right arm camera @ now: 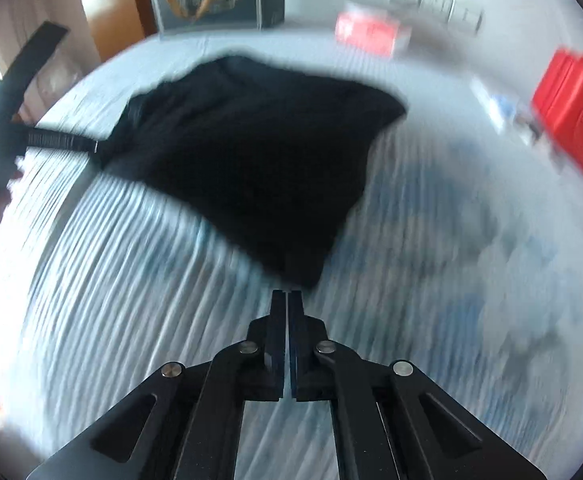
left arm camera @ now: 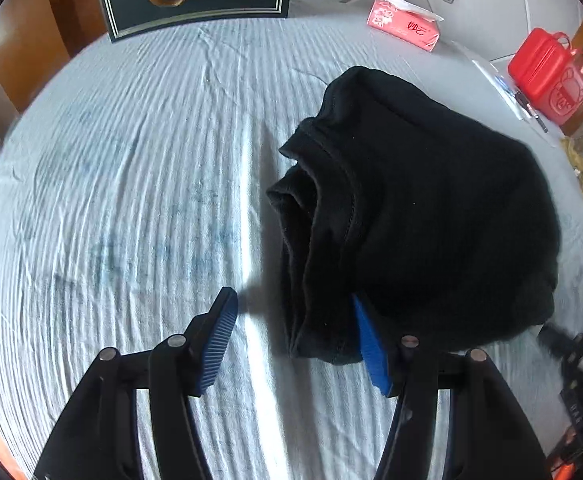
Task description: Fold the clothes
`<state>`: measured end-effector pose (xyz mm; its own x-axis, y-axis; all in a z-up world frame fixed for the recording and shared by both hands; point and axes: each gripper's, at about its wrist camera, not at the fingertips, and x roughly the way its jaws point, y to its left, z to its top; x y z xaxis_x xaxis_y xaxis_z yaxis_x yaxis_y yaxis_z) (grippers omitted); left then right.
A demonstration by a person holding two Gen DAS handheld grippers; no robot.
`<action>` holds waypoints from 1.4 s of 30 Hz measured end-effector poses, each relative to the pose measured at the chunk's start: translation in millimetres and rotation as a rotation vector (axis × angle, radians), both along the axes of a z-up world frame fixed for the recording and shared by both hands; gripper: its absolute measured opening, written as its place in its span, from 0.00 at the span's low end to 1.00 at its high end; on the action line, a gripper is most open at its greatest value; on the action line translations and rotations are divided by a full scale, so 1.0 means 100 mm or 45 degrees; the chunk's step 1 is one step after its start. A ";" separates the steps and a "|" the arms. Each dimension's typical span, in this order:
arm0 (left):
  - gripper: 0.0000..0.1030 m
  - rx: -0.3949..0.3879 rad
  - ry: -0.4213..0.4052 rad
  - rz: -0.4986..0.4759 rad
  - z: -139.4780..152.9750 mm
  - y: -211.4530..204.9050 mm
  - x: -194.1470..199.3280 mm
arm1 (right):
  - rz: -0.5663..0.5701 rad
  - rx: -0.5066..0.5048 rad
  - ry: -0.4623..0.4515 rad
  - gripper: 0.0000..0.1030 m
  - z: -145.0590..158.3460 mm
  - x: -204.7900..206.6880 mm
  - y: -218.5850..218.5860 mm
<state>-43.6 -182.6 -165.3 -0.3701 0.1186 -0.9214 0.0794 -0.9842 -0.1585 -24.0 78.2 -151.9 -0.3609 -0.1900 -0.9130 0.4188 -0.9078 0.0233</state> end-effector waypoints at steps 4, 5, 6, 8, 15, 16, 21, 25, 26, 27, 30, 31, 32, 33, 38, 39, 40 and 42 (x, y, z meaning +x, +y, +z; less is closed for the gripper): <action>0.56 0.114 0.078 0.021 0.27 -0.10 0.03 | -0.134 -0.170 -0.021 0.10 0.25 -0.04 0.23; 0.56 0.132 0.100 0.012 0.32 -0.08 0.00 | -0.180 -0.247 -0.011 0.11 0.33 -0.09 0.29; 0.57 0.150 0.122 0.003 0.37 -0.05 -0.02 | -0.220 -0.340 -0.007 0.11 0.38 -0.20 0.31; 0.60 0.121 0.125 -0.022 0.36 0.04 -0.10 | -0.279 -0.498 -0.015 0.11 0.43 -0.41 0.32; 0.65 -0.066 -0.020 -0.042 -0.01 0.07 -0.32 | -0.403 -0.434 -0.212 0.11 0.01 -0.85 0.29; 0.66 -0.051 -0.017 -0.034 0.00 0.02 -0.30 | -0.438 -0.464 -0.219 0.15 0.02 -0.84 0.36; 0.76 0.117 0.075 0.028 0.17 -0.17 -0.29 | -0.519 -0.495 -0.137 0.69 0.27 -0.84 0.56; 0.76 0.047 0.009 0.014 -0.02 -0.04 -0.56 | -0.549 -0.519 -0.193 0.69 0.19 -1.05 0.53; 0.75 0.029 0.000 0.006 -0.06 -0.01 -0.60 | -0.563 -0.516 -0.212 0.69 0.15 -1.10 0.52; 0.78 0.011 0.003 -0.006 -0.09 0.03 -0.62 | -0.576 -0.521 -0.237 0.69 0.09 -1.15 0.50; 0.82 -0.063 -0.005 -0.058 -0.15 0.16 -0.65 | -0.546 -0.495 -0.254 0.57 -0.04 -1.25 0.39; 0.82 -0.053 -0.012 -0.057 -0.16 0.15 -0.67 | -0.524 -0.492 -0.256 0.43 -0.08 -1.27 0.33; 0.81 -0.039 -0.028 -0.058 -0.16 0.13 -0.69 | -0.516 -0.500 -0.264 0.41 -0.12 -1.26 0.29; 0.81 -0.036 -0.047 -0.059 -0.16 0.11 -0.70 | -0.524 -0.489 -0.245 0.39 -0.13 -1.25 0.26; 0.41 -0.025 -0.063 -0.097 -0.09 0.22 -0.64 | -0.509 -0.476 -0.247 0.36 -0.18 -1.27 0.24; 0.41 -0.034 -0.052 -0.099 -0.10 0.23 -0.63 | -0.489 -0.461 -0.241 0.35 -0.18 -1.28 0.23; 0.41 -0.014 -0.046 -0.091 -0.09 0.21 -0.65 | -0.468 -0.441 -0.235 0.35 -0.18 -1.28 0.21; 0.40 0.039 -0.052 -0.081 -0.07 0.16 -0.71 | -0.445 -0.413 -0.238 0.35 -0.18 -1.29 0.17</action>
<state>-114.4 -166.7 -172.7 -0.3230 0.1689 -0.9312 0.0241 -0.9822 -0.1865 -153.1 94.8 -169.7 -0.2896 -0.3712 -0.8822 0.0535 -0.9266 0.3723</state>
